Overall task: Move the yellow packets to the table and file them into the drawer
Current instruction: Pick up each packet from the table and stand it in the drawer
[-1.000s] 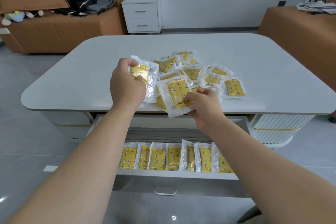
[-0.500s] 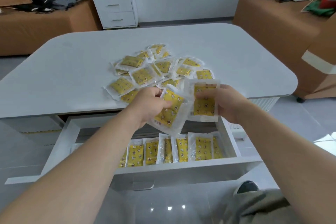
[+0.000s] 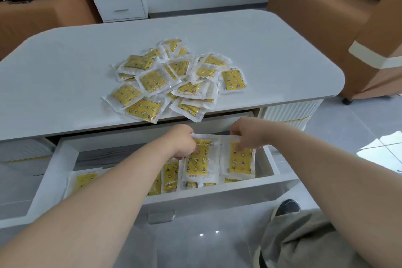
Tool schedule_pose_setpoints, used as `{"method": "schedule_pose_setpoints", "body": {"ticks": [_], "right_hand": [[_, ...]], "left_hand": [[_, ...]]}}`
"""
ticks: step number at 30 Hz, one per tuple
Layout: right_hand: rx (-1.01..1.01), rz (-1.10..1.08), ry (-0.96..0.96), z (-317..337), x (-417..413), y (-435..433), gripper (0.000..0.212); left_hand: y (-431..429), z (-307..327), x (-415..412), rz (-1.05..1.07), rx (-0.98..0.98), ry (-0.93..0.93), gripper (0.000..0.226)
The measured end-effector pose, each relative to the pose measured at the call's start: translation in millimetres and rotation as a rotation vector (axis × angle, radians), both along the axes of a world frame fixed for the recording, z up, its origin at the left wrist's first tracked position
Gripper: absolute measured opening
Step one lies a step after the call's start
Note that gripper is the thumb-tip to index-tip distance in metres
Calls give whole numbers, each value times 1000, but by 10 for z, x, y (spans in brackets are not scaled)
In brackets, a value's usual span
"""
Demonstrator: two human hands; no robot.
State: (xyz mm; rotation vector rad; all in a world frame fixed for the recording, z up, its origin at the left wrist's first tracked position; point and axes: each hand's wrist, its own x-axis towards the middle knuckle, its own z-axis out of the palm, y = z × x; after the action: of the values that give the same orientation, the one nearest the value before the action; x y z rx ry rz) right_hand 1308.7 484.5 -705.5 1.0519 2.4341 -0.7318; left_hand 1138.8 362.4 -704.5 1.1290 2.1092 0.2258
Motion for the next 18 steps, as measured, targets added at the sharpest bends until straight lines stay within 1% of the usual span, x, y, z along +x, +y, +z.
{"method": "schedule_pose_setpoints", "body": {"ticks": [2, 3, 5, 6, 9, 10, 11, 13, 15, 18], "right_hand": [[117, 140, -119, -84, -49, -48, 12], [150, 198, -170, -156, -69, -65, 17], [216, 275, -265, -278, -93, -92, 36], [262, 292, -296, -325, -100, -106, 35], [448, 314, -328, -408, -104, -148, 14], [502, 331, -341, -442, -98, -148, 14], [545, 344, -357, -474, -83, -148, 19], [589, 339, -393, -551, -49, -144, 34], [598, 325, -420, -583, -20, -143, 43], [593, 307, -422, -551, -3, -130, 43]], "left_hand": [[22, -76, -20, 17, 7, -23, 24], [35, -112, -26, 21, 13, -40, 23], [64, -166, -30, 26, 30, -72, 23], [81, -184, -27, 30, 37, -85, 23], [138, -244, -28, 40, 48, -105, 24], [155, -259, -23, 38, 45, -108, 24], [173, -274, -16, 33, 40, -110, 26], [205, -308, -2, 26, 23, -124, 28], [232, -335, 19, 28, 0, -163, 26], [258, -385, 69, 10, -25, -228, 20]]}}
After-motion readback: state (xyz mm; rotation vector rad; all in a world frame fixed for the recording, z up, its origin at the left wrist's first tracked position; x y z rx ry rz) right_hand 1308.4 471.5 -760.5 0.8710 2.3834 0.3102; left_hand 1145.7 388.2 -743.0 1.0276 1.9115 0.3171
